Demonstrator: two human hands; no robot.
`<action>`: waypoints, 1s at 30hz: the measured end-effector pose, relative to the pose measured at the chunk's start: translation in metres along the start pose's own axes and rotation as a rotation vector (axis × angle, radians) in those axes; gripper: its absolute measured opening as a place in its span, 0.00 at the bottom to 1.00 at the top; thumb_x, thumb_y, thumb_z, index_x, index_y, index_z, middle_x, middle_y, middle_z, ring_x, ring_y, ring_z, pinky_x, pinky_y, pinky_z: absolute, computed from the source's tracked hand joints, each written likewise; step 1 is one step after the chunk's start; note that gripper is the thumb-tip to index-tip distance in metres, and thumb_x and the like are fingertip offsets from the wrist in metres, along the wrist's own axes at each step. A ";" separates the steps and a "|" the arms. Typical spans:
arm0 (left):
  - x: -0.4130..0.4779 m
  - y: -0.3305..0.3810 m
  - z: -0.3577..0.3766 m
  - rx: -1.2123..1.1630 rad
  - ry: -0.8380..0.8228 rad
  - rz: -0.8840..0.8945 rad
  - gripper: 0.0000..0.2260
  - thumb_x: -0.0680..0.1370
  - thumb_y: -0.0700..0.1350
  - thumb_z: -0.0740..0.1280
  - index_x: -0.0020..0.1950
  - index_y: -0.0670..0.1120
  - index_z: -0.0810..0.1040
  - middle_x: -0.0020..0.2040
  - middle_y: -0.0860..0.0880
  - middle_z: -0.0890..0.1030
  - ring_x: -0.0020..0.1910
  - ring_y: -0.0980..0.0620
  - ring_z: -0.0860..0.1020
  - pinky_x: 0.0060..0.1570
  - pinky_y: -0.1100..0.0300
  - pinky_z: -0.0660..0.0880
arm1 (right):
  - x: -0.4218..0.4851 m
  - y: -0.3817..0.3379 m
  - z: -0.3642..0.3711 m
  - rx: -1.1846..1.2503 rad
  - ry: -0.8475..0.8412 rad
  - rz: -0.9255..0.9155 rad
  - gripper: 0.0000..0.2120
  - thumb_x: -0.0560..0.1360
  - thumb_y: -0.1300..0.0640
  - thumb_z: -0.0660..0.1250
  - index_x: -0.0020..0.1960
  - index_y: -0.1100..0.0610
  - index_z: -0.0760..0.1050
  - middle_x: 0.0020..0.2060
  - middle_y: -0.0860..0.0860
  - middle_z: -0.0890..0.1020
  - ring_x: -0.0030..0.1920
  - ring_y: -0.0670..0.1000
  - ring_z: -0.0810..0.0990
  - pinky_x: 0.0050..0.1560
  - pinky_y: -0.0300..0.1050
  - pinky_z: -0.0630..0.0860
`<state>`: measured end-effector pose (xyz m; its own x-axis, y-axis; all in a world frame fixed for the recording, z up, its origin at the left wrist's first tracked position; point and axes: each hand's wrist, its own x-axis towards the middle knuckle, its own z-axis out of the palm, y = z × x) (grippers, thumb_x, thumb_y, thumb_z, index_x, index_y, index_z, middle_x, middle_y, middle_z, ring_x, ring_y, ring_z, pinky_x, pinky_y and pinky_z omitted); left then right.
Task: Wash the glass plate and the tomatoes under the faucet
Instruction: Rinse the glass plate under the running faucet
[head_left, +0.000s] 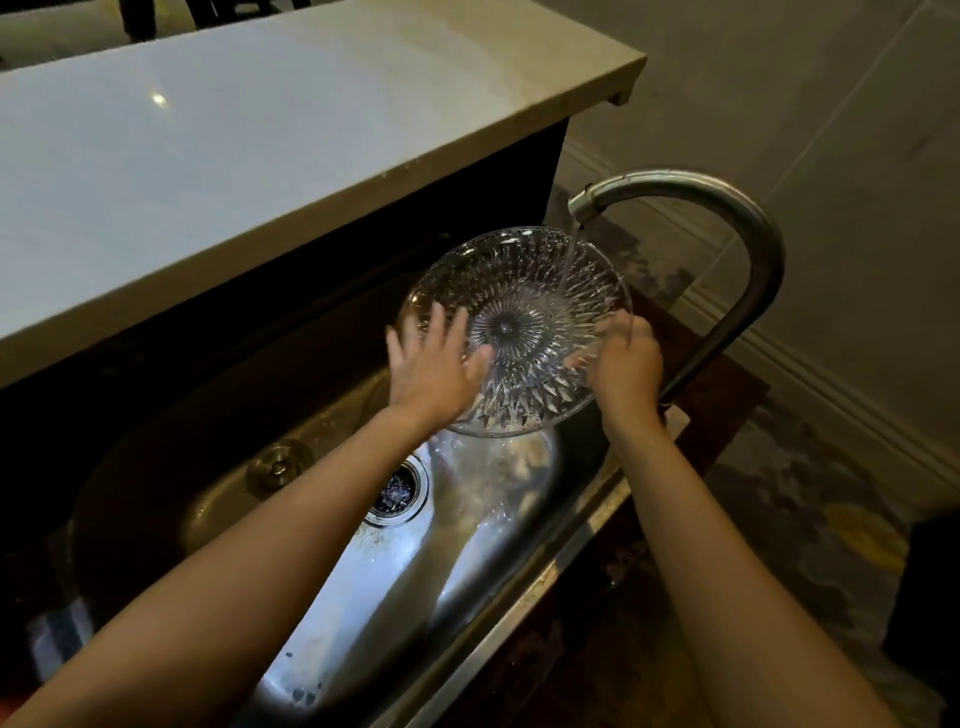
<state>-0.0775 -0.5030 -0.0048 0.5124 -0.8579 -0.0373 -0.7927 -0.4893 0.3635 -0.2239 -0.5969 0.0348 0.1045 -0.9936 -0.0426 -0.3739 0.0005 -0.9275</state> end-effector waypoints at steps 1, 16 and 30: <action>-0.003 0.008 0.005 -0.034 -0.050 0.066 0.27 0.79 0.60 0.45 0.76 0.54 0.43 0.77 0.49 0.41 0.76 0.46 0.40 0.69 0.48 0.34 | 0.000 -0.002 0.001 -0.019 0.012 -0.019 0.15 0.81 0.51 0.50 0.46 0.57 0.70 0.33 0.49 0.75 0.35 0.52 0.77 0.36 0.46 0.75; 0.068 0.000 -0.011 0.085 -0.026 0.257 0.25 0.80 0.59 0.43 0.76 0.54 0.47 0.78 0.53 0.46 0.76 0.54 0.42 0.71 0.50 0.35 | -0.007 -0.001 -0.018 0.087 0.048 0.035 0.17 0.82 0.52 0.48 0.40 0.53 0.69 0.19 0.39 0.77 0.20 0.38 0.74 0.32 0.43 0.70; 0.064 0.069 -0.007 -0.039 -0.003 0.369 0.25 0.81 0.55 0.46 0.76 0.50 0.45 0.78 0.50 0.46 0.76 0.54 0.43 0.73 0.53 0.38 | -0.019 0.002 -0.009 0.107 0.043 -0.001 0.18 0.81 0.52 0.49 0.48 0.61 0.73 0.31 0.54 0.80 0.31 0.48 0.79 0.33 0.36 0.72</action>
<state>-0.0975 -0.5906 0.0243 0.1937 -0.9759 0.1006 -0.9109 -0.1408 0.3880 -0.2351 -0.5792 0.0375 0.0643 -0.9975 -0.0282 -0.2731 0.0096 -0.9619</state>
